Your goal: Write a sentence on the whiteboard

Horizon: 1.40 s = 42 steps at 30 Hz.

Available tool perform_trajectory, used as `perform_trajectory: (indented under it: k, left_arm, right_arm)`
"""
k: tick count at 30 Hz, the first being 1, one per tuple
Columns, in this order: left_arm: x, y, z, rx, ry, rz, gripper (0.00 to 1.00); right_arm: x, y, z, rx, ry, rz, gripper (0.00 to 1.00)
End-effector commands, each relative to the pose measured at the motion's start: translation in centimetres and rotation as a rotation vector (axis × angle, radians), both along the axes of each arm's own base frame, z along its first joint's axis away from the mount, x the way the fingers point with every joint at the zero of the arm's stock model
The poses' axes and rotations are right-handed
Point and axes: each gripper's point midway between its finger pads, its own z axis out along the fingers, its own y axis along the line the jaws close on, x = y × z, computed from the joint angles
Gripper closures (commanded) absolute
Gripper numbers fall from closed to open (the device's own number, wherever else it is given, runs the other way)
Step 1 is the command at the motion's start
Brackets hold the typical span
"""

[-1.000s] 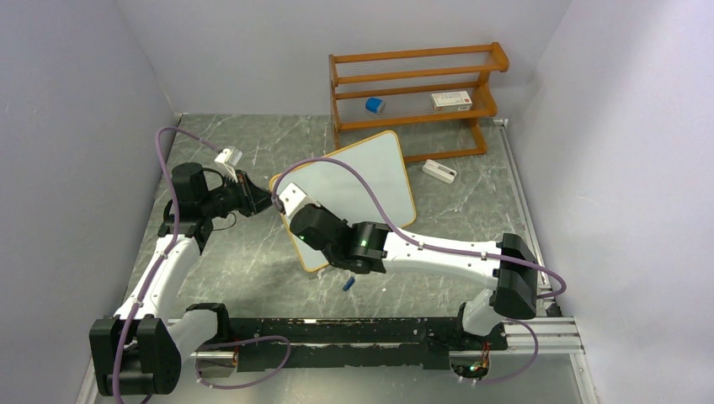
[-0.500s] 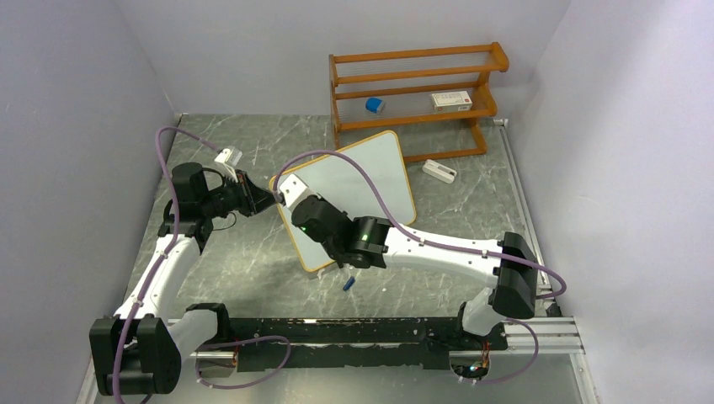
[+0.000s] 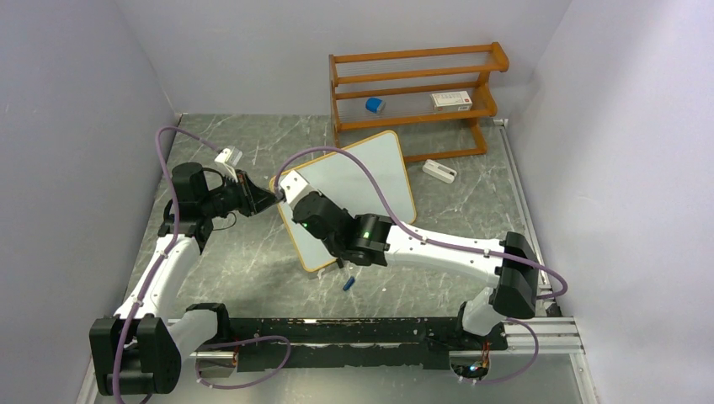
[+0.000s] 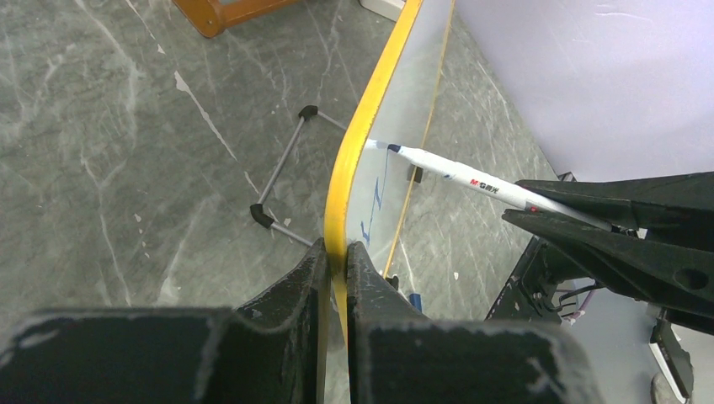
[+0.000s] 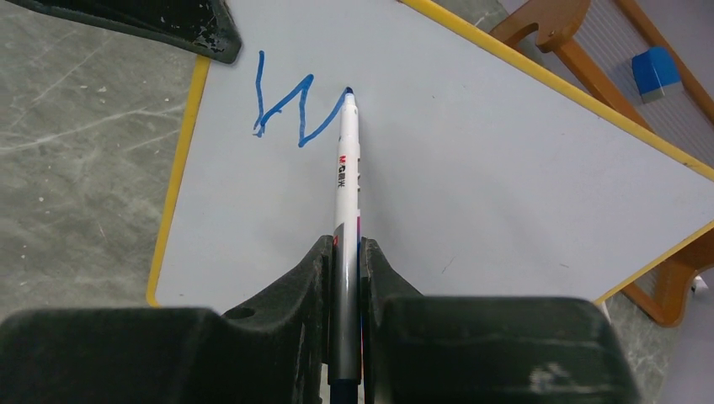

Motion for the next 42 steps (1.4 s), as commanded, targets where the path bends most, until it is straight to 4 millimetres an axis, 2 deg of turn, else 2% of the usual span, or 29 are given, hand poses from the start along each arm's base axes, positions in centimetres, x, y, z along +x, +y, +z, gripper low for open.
perform_trajectory:
  k: [1, 9, 18, 36, 42]
  left_arm:
    - [-0.8, -0.5, -1.4, 0.019, 0.053, -0.029, 0.95]
    - [-0.8, -0.4, -1.4, 0.021, 0.055, -0.027, 0.95]
    - [-0.7, -0.4, -1.4, 0.021, 0.057, -0.024, 0.95]
    - [-0.7, -0.4, -1.4, 0.021, 0.057, -0.024, 0.95]
    - [-0.7, -0.4, -1.5, 0.021, 0.058, -0.025, 0.95]
  right_arm:
    - [-0.2, -0.7, 1.8, 0.064, -0.003, 0.007, 1.0]
    - [-1.4, -1.7, 1.6, 0.08, 0.034, 0.017, 1.0]
    - [-1.8, -2.2, 0.1, 0.061, 0.074, -0.002, 1.0]
    - [-1.3, -3.0, -1.0, 0.037, 0.068, -0.051, 1.0]
    - [-1.3, -2.6, -0.9, 0.053, 0.069, -0.041, 1.0]
